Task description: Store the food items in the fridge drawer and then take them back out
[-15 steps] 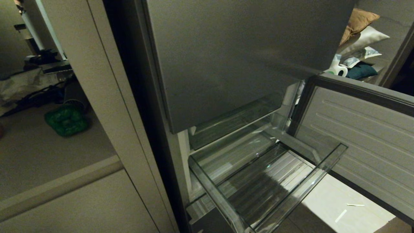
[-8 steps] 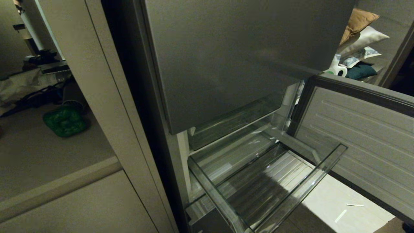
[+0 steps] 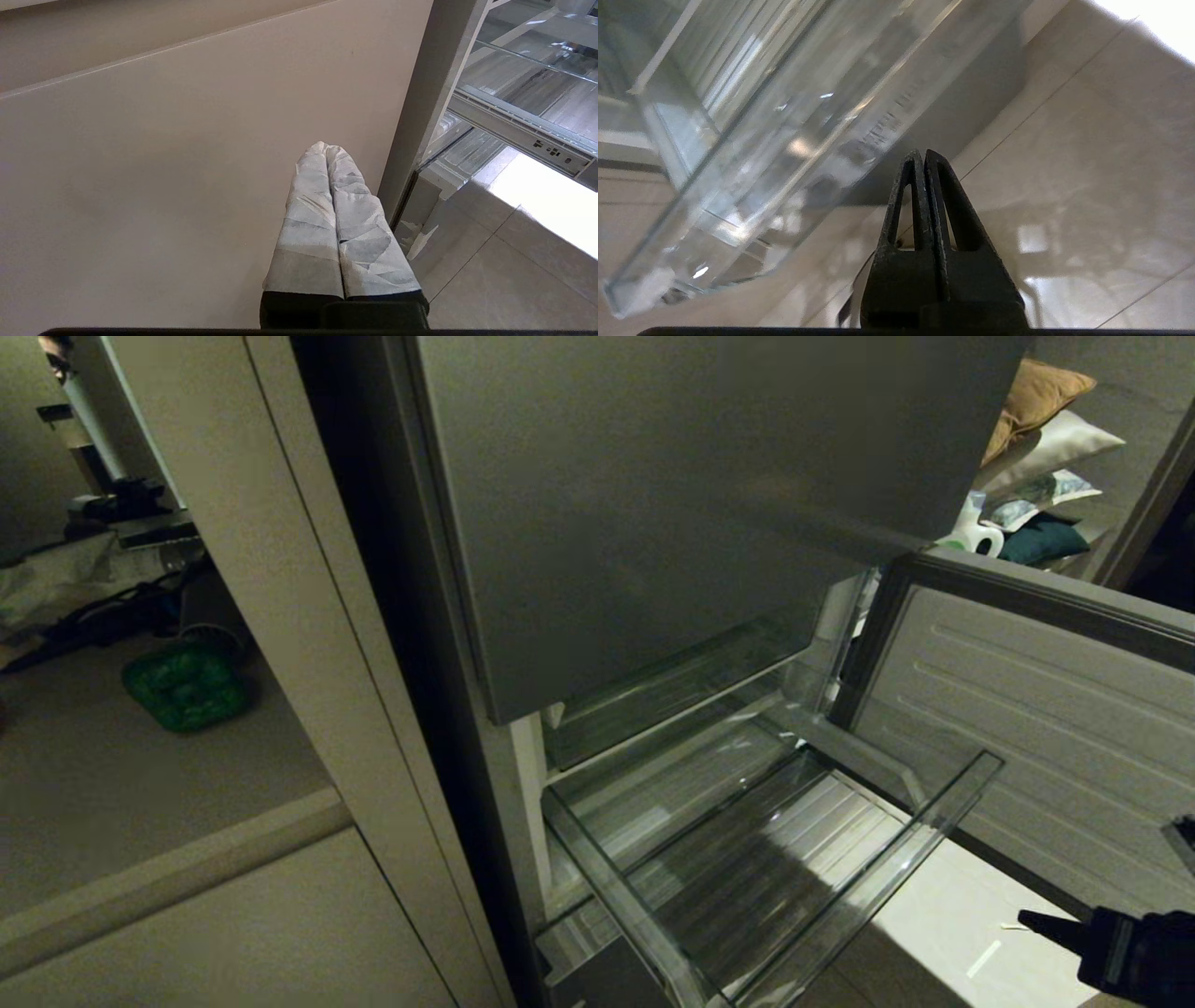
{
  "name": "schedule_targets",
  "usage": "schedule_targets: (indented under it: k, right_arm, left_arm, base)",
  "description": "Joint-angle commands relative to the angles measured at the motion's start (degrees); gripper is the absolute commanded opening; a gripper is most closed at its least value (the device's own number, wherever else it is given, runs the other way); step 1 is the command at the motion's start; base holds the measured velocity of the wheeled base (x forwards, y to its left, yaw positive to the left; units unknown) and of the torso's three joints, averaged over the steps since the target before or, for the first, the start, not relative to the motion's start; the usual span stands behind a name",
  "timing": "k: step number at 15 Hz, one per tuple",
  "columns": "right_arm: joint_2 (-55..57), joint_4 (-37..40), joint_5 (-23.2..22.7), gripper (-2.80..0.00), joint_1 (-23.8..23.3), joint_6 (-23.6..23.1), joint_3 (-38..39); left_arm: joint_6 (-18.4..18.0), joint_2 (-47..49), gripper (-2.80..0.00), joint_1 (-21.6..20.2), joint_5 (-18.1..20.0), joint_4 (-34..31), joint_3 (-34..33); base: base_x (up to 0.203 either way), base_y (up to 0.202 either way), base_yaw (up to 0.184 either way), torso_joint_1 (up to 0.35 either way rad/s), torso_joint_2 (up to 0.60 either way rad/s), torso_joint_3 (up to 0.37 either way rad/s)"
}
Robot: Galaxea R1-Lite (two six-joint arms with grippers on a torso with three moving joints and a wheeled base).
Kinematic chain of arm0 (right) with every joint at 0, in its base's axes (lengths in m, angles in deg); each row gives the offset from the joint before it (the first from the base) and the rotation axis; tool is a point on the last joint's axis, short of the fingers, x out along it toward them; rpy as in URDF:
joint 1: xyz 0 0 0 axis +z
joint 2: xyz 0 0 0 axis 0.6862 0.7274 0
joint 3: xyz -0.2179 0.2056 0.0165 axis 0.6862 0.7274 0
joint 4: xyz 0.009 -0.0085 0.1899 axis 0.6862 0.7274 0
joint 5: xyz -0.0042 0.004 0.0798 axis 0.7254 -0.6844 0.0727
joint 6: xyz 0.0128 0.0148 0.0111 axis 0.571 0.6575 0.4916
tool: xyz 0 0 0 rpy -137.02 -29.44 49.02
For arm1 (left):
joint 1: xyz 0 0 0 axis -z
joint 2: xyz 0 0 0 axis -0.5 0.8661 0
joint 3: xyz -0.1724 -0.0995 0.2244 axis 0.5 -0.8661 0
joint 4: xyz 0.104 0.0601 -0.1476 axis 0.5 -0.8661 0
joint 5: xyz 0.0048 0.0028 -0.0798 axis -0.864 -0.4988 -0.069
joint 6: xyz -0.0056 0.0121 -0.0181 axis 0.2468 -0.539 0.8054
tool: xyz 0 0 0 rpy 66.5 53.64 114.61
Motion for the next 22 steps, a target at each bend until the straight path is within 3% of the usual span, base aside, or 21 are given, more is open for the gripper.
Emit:
schedule_targets:
  k: [1, 5, 13, 22]
  right_arm:
    - [10.7, -0.2, -1.1, -2.80, 0.1, 0.2, -4.4]
    - [17.0, -0.3, -1.5, -2.80, 0.6, 0.2, -9.7]
    - [25.4, -0.9, -3.6, -2.80, 6.6, 0.6, -18.4]
    - [43.1, -14.4, -3.9, -2.80, 12.1, 0.6, -30.7]
  left_arm:
    - [0.0, 0.1, -2.80, 0.0, 0.0, 0.0, 0.0]
    - [0.0, 0.1, -2.80, 0.0, 0.0, 0.0, 0.0]
    - [0.0, 0.1, -2.80, 0.0, 0.0, 0.0, 0.0]
    - [0.0, 0.1, -2.80, 0.0, 0.0, 0.0, 0.0]
  base:
    - [0.000, 0.000, 0.000, 0.000, 0.00, 0.000]
    - [0.000, 0.000, 0.000, 0.000, 0.00, 0.000]
    - [0.000, 0.000, 0.000, 0.000, 0.00, 0.000]
    - [0.000, 0.000, 0.000, 0.000, 0.00, 0.000]
